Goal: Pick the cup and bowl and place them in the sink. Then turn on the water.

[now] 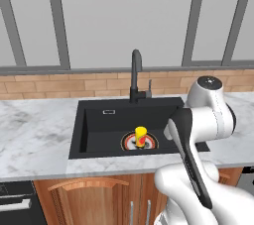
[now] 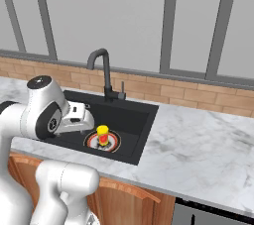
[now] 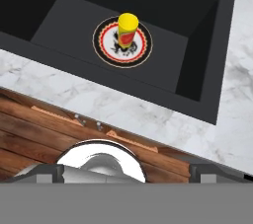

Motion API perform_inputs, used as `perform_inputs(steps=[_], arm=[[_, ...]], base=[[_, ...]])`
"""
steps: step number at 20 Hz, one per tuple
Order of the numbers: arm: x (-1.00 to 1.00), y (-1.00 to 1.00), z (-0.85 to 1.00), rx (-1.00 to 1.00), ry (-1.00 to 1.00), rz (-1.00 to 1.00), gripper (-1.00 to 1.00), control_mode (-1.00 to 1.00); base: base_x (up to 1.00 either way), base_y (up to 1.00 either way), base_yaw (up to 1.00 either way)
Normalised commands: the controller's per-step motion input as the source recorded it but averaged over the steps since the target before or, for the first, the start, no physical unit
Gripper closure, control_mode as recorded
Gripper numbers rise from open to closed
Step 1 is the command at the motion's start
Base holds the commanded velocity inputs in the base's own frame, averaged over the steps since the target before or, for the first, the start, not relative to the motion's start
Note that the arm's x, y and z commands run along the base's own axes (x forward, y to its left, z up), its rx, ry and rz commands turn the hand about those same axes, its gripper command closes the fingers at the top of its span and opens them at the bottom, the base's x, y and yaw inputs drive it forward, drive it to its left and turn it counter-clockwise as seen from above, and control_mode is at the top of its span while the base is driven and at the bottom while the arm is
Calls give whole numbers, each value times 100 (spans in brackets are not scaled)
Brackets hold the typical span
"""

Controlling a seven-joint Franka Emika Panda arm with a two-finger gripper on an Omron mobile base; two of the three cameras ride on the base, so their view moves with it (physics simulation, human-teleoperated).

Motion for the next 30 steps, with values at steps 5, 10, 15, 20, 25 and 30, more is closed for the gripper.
perform_inputs(steps=[5,10,15,20,25,30], arm=[[0,0,0,0,0,0,-100,-100],[0,0,0,0,0,0,-100,-100],[0,0,0,0,0,0,-100,-100],[0,0,0,0,0,0,-100,-100],[0,0,0,0,0,0,-100,100],[0,0,0,0,0,0,-100,100]], base=[[0,0,0],[0,0,0],[0,0,0],[0,0,0],[0,0,0],[-8,0,-1]])
